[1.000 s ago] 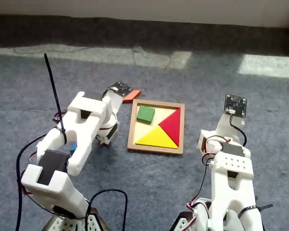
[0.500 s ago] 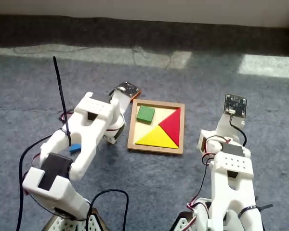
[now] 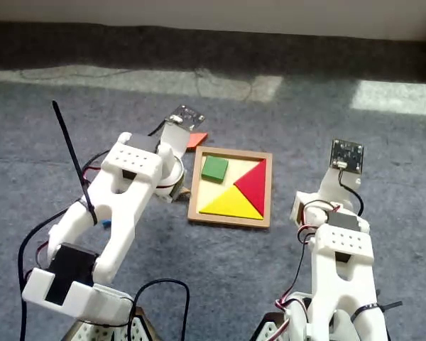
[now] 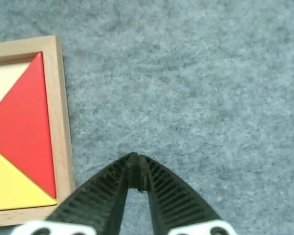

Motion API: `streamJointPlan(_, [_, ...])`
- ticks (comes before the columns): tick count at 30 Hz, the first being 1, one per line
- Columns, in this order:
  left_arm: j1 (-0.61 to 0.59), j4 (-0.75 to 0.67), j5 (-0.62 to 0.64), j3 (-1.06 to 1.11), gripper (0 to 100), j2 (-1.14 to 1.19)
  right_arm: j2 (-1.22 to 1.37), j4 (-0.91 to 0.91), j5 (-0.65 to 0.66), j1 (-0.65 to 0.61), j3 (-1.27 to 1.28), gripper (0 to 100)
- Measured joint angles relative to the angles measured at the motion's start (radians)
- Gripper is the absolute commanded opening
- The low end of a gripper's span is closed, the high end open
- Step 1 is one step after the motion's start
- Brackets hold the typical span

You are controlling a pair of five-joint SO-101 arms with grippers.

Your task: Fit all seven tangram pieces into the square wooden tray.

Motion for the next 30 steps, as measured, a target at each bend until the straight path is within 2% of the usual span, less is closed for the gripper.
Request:
streamJointPlan(5, [-0.066, 0.0, 0.052, 0.0, 28, 0.0, 0.0, 0.0, 0.0, 0.0, 0.0, 0.9])
streamJointPlan(10, [-0.069, -0.026, 0.069, 0.0, 28, 0.0, 0.0, 0.0, 0.0, 0.0, 0.0, 0.9])
streamJointPlan(15, [-0.071, -0.126, 0.216, 0.0, 28, 0.011, 0.0, 0.0, 0.0, 0.0, 0.0, 0.9])
streamJointPlan(20, [-0.072, -0.163, 0.359, -0.014, 28, 0.137, 0.0, 0.0, 0.0, 0.0, 0.0, 0.9])
streamJointPlan(30, [-0.072, 0.012, 0.407, -0.164, 28, 0.302, 0.0, 0.0, 0.0, 0.0, 0.0, 0.9])
